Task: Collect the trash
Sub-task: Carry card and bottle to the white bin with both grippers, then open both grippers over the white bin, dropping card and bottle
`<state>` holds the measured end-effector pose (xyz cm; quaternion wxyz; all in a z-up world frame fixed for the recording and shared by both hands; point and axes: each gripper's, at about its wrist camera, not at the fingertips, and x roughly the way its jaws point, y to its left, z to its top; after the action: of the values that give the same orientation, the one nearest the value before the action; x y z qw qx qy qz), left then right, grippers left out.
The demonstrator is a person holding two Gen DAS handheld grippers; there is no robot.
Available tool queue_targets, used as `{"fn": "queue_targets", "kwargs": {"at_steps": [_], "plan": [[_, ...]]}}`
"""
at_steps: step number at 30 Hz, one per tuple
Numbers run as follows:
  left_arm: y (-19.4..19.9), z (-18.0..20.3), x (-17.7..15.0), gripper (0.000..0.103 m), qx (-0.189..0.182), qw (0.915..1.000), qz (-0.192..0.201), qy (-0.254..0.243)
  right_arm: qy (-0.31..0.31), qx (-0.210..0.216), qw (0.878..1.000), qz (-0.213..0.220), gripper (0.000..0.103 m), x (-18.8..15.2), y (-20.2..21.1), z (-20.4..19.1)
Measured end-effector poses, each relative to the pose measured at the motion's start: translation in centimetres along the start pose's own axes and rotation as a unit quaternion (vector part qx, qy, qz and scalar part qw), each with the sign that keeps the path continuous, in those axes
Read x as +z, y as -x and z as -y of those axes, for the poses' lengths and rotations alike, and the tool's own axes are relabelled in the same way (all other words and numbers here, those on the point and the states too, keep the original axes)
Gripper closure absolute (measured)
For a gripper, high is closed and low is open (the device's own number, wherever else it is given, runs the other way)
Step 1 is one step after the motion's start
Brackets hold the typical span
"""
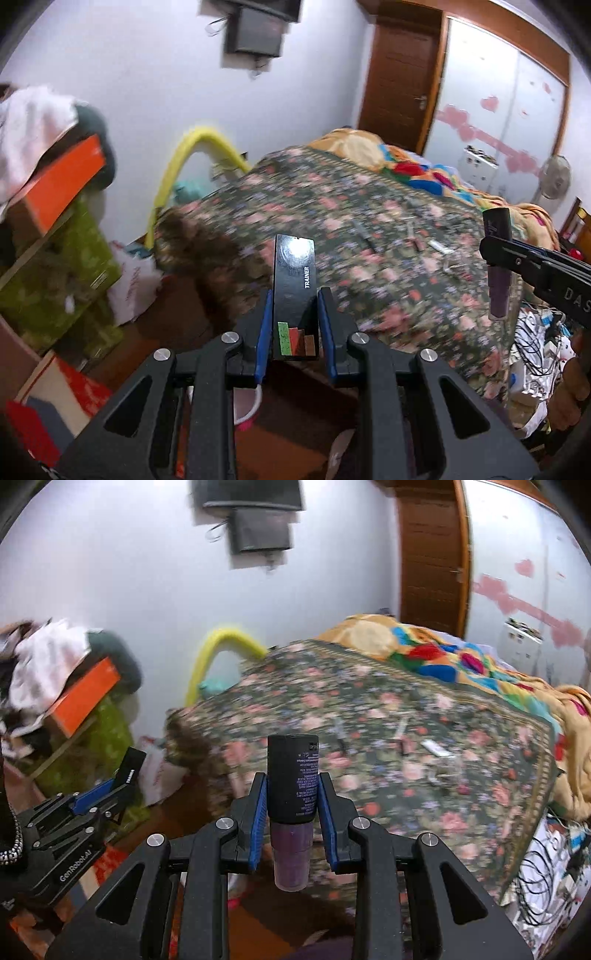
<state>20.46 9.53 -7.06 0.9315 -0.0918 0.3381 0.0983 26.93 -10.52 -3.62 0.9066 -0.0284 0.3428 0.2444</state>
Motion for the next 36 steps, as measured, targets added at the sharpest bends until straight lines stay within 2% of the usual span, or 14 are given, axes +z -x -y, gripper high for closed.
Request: {"fn": "queue_targets", "kwargs": {"at_steps": [4, 9, 15, 25, 28, 31, 32, 33, 34, 36], "plan": [[-0.1, -3.9, -2.0, 0.079, 0.022, 0.9993, -0.021, 0.022, 0.020, 0.040, 0.999, -0.025, 0.079, -1.0, -1.6, -4.1], [-1.7, -8.1, -4.5, 0.079, 0.045, 0.9962, -0.059, 0.045, 0.057, 0.060, 0.995, -0.055, 0.079, -2.3, -4.3, -8.5], [-5.3, -12.0, -7.6, 0.079, 0.048, 0.9891, -0.113, 0.081, 0.086, 0.090, 0.985, -0.118, 0.079, -3.6, -9.4, -12.2], [-11.6, -14.8, -10.1, 0.079, 0.037, 0.9758, -0.184, 0.111, 0.101, 0.123, 0.959, -0.235, 0.079, -5.4, -17.7, -16.9], [-12.9, -15.0, -9.9, 0.079, 0.029, 0.9742, -0.192, 0.115, 0.100, 0.131, 0.953, -0.254, 0.079, -5.6, -19.3, -17.9], [-13.8, -15.4, -9.5, 0.079, 0.043, 0.9718, -0.198, 0.120, 0.095, 0.137, 0.951, -0.260, 0.079, -5.5, -20.2, -18.0], [-13.9, -15.5, -9.5, 0.074, 0.046, 0.9715, -0.199, 0.120, 0.092, 0.138, 0.950, -0.265, 0.079, -5.5, -20.6, -17.9], [-14.1, -15.6, -9.4, 0.063, 0.051, 0.9709, -0.200, 0.121, 0.089, 0.144, 0.947, -0.271, 0.077, -5.5, -20.9, -17.8], [-14.1, -15.7, -9.3, 0.058, 0.056, 0.9702, -0.200, 0.124, 0.083, 0.152, 0.945, -0.278, 0.072, -5.6, -21.2, -17.6], [-13.9, -16.0, -9.2, 0.055, 0.060, 0.9703, -0.193, 0.132, 0.076, 0.155, 0.942, -0.286, 0.061, -5.7, -21.6, -17.3]]}}
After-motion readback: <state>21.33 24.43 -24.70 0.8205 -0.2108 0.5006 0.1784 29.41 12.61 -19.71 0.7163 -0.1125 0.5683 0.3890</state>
